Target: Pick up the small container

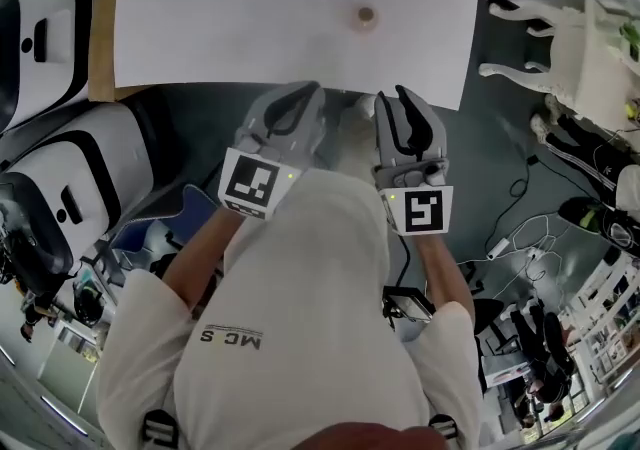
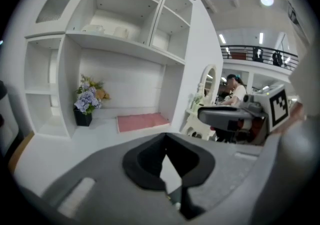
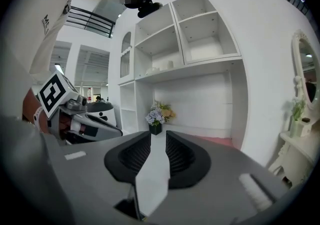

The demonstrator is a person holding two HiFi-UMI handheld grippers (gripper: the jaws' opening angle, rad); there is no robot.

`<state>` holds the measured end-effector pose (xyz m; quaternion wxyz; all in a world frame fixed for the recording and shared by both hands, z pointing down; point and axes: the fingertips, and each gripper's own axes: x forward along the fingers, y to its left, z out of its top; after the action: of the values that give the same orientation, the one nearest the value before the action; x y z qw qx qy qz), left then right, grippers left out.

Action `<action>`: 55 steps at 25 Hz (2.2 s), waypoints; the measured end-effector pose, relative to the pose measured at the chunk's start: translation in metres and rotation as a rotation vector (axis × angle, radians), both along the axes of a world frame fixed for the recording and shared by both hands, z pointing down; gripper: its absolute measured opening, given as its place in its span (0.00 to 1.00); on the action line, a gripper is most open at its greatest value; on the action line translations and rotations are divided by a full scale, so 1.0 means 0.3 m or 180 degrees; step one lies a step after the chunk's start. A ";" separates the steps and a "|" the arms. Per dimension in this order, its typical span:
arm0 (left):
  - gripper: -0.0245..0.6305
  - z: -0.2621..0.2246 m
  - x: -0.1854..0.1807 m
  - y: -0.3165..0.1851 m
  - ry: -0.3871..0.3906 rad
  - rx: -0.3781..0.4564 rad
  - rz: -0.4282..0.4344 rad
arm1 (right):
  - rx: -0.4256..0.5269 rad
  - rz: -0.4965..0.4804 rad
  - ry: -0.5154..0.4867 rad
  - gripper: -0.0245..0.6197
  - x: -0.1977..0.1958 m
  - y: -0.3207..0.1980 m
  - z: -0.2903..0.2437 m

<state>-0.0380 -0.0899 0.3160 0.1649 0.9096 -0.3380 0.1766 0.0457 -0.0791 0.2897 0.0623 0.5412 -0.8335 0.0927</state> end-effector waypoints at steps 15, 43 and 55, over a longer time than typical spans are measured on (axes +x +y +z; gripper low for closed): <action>0.04 0.384 0.128 -0.293 0.0017 -0.0117 -0.0265 | -0.0052 0.0015 0.0063 0.31 0.083 -0.347 0.448; 0.04 0.898 0.134 -0.450 -0.0059 -0.0386 -0.0462 | -0.0163 0.0178 0.0213 0.32 0.099 -0.616 1.046; 0.04 0.983 0.083 -0.445 -0.0117 -0.0557 -0.0513 | -0.0070 0.0206 0.0359 0.23 0.072 -0.662 1.116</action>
<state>-0.0132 -0.2235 0.6110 0.2511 0.8582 -0.3964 0.2082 0.0672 -0.2777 0.6244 0.1121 0.5715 -0.8096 0.0733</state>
